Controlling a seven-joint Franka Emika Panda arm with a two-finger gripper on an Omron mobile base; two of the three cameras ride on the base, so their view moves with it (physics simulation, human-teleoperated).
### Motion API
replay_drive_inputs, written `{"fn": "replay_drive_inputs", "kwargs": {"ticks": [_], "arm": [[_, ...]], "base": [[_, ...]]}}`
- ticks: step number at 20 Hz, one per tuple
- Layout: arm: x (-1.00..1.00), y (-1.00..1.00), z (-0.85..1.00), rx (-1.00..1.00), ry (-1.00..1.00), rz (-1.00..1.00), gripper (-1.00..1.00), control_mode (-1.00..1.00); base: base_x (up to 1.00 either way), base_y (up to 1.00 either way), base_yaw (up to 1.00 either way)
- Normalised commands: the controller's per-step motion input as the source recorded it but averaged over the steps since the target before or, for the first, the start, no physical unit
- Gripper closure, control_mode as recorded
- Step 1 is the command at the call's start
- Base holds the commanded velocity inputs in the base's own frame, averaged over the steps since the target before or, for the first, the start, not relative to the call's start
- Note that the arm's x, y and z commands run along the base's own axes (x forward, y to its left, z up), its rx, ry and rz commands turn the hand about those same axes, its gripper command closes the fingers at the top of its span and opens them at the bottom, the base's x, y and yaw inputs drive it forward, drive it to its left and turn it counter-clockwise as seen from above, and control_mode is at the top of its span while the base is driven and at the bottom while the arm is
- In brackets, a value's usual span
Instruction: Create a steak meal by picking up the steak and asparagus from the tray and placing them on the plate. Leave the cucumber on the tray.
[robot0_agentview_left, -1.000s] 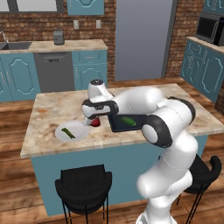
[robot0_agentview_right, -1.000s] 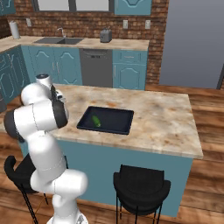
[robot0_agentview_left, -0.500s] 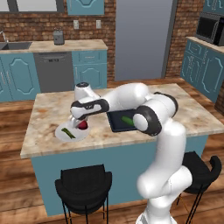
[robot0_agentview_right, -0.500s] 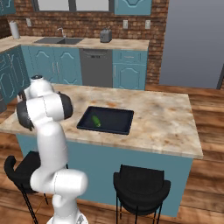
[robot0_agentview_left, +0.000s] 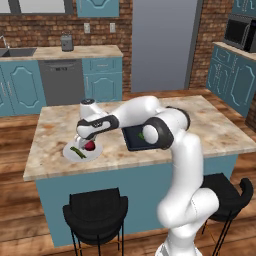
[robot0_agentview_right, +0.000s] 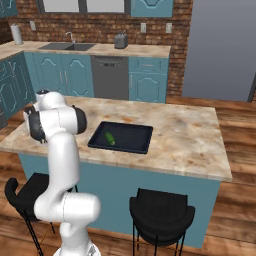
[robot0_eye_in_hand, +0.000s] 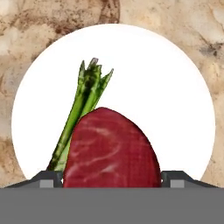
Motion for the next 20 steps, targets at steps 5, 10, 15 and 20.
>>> {"fn": "replay_drive_inputs", "kwargs": {"ticks": [5, 10, 15, 20], "arm": [[0.35, 0.0, -0.3, 0.0, 0.0, 0.0, 1.0, -1.0], [0.3, 0.05, -0.21, 0.0, 0.0, 0.0, -1.0, -1.0], [0.02, 0.09, 0.0, 0.0, 0.0, 0.0, -1.0, -1.0], [0.0, 0.06, 0.04, 0.0, -0.01, 0.0, -1.0, -1.0]], "base": [[0.0, 0.0, 0.0], [0.0, 0.0, 0.0], [0.0, 0.0, 0.0], [0.0, 0.0, 0.0]]}}
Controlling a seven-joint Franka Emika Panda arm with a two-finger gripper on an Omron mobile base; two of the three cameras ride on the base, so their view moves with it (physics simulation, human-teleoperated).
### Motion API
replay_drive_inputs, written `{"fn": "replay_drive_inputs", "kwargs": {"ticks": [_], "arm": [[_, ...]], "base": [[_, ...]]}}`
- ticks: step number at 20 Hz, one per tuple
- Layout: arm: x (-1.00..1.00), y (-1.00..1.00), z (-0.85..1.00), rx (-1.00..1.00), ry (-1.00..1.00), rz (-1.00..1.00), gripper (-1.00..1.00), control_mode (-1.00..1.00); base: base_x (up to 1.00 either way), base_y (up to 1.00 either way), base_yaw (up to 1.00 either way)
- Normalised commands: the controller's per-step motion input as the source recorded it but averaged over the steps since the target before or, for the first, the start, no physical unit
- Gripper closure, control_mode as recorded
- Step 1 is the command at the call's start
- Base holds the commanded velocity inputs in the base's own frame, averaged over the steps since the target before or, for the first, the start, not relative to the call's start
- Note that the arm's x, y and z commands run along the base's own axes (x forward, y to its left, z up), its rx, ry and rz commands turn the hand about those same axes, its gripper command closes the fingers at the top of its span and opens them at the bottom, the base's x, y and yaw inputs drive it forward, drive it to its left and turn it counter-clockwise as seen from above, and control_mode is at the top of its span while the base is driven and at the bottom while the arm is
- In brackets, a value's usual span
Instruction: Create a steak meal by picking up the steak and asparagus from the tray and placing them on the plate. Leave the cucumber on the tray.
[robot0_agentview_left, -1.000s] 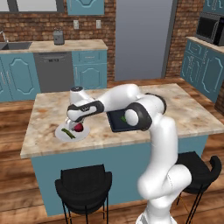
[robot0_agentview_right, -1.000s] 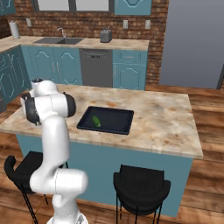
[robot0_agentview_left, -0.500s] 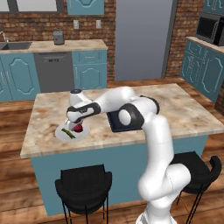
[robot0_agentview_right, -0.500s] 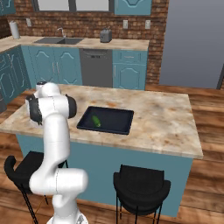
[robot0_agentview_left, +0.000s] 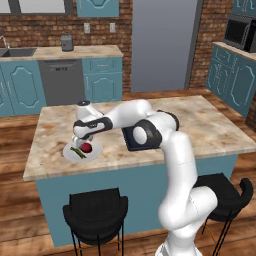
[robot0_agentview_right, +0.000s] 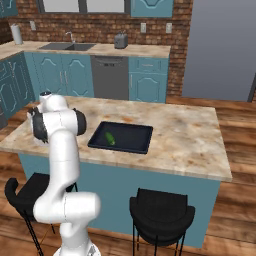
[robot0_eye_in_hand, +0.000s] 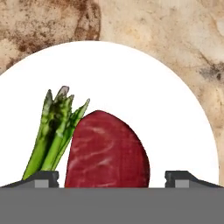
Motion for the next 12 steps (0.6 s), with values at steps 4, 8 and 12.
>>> {"fn": "replay_drive_inputs", "kwargs": {"ticks": [4, 8, 12], "arm": [[-0.17, -0.02, 0.19, 0.0, -0.1, 0.0, -1.0, -1.0], [-0.73, -0.24, 0.69, 0.0, -0.15, 0.0, -1.0, -1.0], [-1.0, -0.61, 0.69, 0.0, -0.12, -0.03, -1.0, -1.0]], "base": [[0.0, 0.0, 0.0], [0.0, 0.0, 0.0], [0.0, 0.0, 0.0]]}}
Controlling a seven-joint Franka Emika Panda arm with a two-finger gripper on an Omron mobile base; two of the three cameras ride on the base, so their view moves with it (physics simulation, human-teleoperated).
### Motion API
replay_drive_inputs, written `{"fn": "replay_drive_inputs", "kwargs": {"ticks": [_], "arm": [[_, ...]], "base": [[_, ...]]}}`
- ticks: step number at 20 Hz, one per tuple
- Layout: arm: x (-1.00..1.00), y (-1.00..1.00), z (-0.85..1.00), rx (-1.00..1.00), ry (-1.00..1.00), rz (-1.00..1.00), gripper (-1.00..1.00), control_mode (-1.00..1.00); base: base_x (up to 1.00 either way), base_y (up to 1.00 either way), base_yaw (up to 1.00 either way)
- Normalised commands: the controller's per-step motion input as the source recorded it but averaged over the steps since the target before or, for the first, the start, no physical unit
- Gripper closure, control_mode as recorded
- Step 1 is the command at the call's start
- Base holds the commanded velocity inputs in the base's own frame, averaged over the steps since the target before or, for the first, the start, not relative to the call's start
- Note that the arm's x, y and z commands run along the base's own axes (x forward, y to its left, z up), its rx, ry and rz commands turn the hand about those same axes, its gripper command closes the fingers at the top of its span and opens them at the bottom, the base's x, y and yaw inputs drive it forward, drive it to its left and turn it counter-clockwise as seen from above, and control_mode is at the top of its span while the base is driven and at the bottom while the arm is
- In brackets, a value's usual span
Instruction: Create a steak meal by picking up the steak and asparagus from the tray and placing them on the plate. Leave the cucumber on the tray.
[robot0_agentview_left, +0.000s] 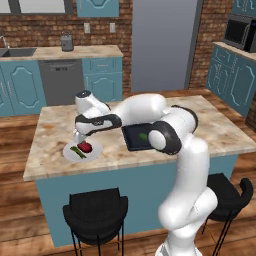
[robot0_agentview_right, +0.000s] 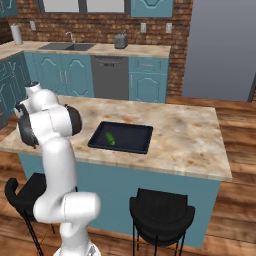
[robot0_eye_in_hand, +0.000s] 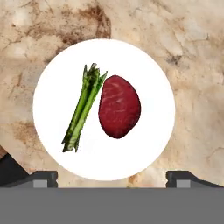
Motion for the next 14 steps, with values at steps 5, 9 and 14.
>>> {"fn": "replay_drive_inputs", "kwargs": {"ticks": [5, 9, 14], "arm": [[-1.0, -0.86, 0.64, 0.03, -0.12, -0.13, -1.0, -1.0], [-1.0, -0.44, 0.97, 0.0, -0.29, -0.01, -1.0, -1.0], [-0.87, -0.48, 0.86, 0.0, -0.31, -0.04, -1.0, -1.0]], "base": [[0.0, 0.0, 0.0], [0.0, 0.0, 0.0], [0.0, 0.0, 0.0]]}}
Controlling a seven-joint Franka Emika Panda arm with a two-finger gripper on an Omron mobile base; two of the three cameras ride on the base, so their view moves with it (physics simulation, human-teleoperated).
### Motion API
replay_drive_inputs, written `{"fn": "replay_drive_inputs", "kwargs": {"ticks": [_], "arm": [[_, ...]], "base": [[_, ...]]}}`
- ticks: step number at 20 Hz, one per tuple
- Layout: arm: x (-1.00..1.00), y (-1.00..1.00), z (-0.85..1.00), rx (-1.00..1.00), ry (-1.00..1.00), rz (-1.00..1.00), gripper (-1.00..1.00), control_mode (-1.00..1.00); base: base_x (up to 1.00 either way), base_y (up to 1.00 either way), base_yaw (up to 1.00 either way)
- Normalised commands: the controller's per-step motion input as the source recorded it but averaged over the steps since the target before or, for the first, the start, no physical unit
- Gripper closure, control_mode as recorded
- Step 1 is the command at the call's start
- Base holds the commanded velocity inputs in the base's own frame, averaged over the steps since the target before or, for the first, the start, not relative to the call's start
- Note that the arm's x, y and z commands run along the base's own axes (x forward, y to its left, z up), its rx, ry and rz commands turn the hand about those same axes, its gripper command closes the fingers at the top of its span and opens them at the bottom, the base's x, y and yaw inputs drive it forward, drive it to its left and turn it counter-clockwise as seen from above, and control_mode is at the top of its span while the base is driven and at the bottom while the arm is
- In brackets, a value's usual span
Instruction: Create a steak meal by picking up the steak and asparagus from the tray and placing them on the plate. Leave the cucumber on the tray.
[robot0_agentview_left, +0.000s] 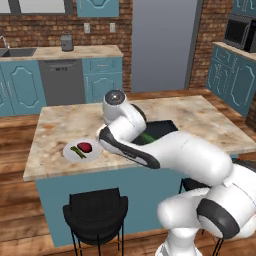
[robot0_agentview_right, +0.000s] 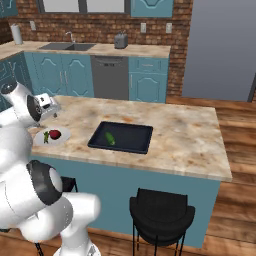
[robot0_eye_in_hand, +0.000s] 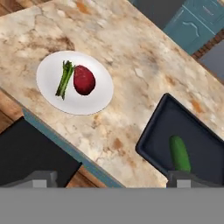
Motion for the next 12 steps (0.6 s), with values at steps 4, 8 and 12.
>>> {"fn": "replay_drive_inputs", "kwargs": {"ticks": [4, 8, 12], "arm": [[-0.25, -0.66, 0.01, -0.01, -0.08, -0.04, -1.0, -1.0], [-0.15, -0.81, 0.0, 0.0, 0.0, 0.0, -1.0, -1.0], [-0.14, -0.84, -0.01, 0.0, 0.0, 0.0, -1.0, -1.0]], "base": [[0.0, 0.0, 0.0], [0.0, 0.0, 0.0], [0.0, 0.0, 0.0]]}}
